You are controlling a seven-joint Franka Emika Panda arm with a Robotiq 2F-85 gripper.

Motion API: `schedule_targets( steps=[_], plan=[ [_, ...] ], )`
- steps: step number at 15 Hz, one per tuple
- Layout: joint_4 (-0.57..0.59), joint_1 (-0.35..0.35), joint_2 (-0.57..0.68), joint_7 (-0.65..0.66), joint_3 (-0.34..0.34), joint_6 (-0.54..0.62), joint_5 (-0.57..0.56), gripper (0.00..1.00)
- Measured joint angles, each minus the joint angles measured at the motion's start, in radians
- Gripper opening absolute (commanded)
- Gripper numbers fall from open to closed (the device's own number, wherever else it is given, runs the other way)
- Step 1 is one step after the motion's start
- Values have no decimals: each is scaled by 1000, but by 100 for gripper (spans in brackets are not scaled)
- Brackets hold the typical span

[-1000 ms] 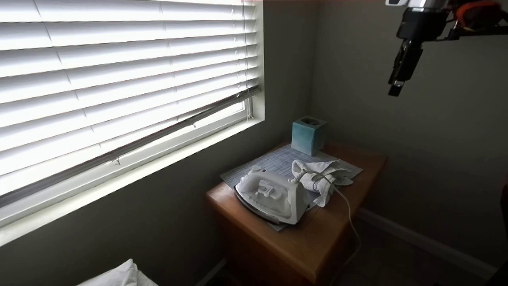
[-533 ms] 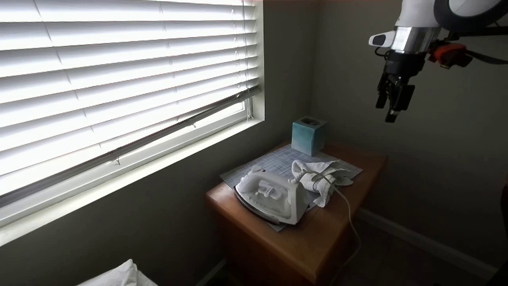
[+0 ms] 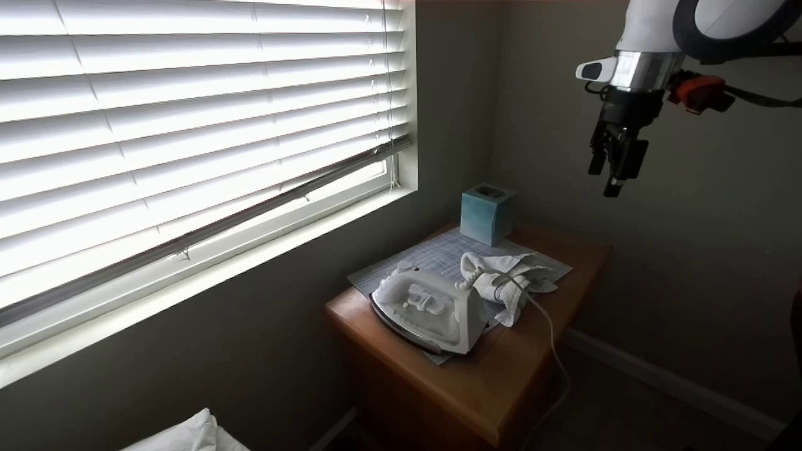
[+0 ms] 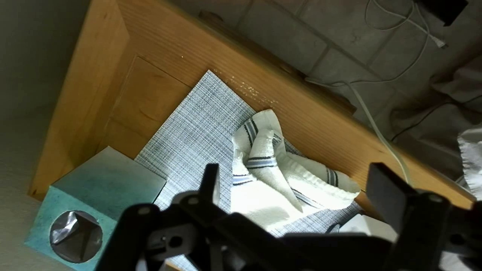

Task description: Partially unfold the towel

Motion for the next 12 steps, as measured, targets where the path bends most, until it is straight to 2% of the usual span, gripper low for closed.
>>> schedule_targets(
  steps=[6, 12],
  plan=[
    [0, 0, 35, 0, 15, 54, 1, 100],
    [17, 0, 233, -1, 65, 305, 7, 100]
  ],
)
